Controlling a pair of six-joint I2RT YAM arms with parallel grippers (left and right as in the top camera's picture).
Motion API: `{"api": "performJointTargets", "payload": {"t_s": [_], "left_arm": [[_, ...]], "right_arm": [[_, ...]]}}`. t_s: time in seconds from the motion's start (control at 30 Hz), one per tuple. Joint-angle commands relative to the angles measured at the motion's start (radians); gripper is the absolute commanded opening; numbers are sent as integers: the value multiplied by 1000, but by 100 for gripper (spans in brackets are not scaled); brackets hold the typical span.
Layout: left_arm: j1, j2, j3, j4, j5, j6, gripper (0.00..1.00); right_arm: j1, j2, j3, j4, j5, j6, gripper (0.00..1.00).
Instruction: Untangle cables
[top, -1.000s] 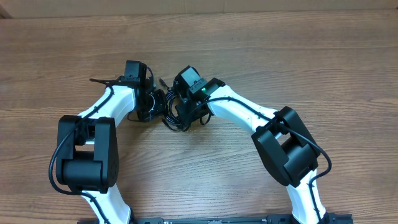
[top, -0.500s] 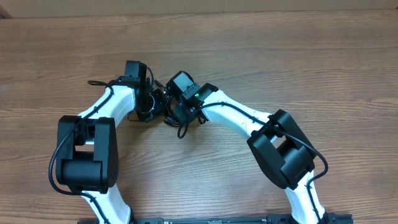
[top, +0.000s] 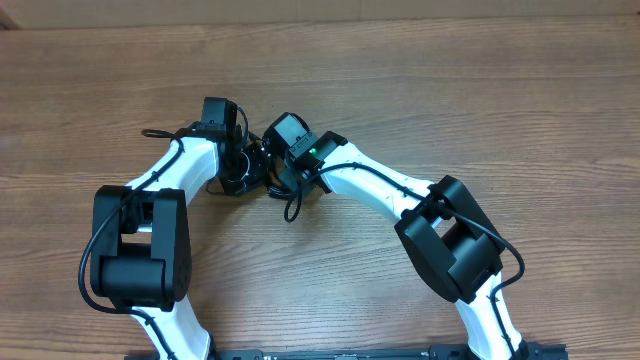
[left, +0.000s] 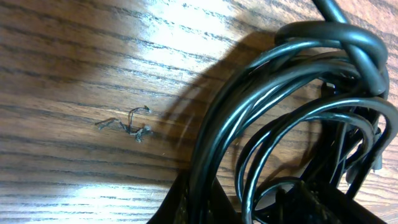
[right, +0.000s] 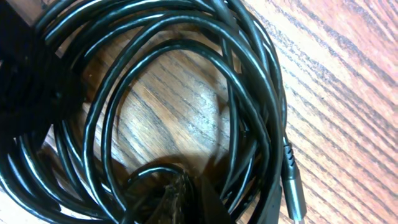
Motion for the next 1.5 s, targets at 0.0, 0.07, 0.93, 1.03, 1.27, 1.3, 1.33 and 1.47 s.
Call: {"api": "performJointTargets", "payload": {"t_s": [0.0, 0.07, 0.93, 1.03, 1.27, 1.3, 1.33, 1.47], "left_arm": [[4, 30, -29, -35, -142, 7, 4], [4, 30, -29, -39, -142, 7, 4], [4, 30, -29, -72, -178, 8, 4], [4, 30, -29, -72, -178, 11, 5], [4, 30, -29, -73, -178, 11, 4], [4, 30, -29, -72, -178, 11, 4], [4, 30, -29, -72, -178, 11, 4], [4, 30, -29, -73, -177, 11, 4]], "right_arm": [[-24, -28, 26, -3, 133, -18, 4], [-26, -54, 26, -4, 138, -18, 4], [-23, -99, 30, -161, -128, 45, 13], [-24, -99, 30, -165, -165, 86, 19], [-24, -101, 92, -189, -161, 92, 34], [-24, -101, 107, -198, -161, 92, 34], [-23, -101, 115, -202, -161, 92, 34], [-21, -98, 106, -196, -161, 91, 34]]}}
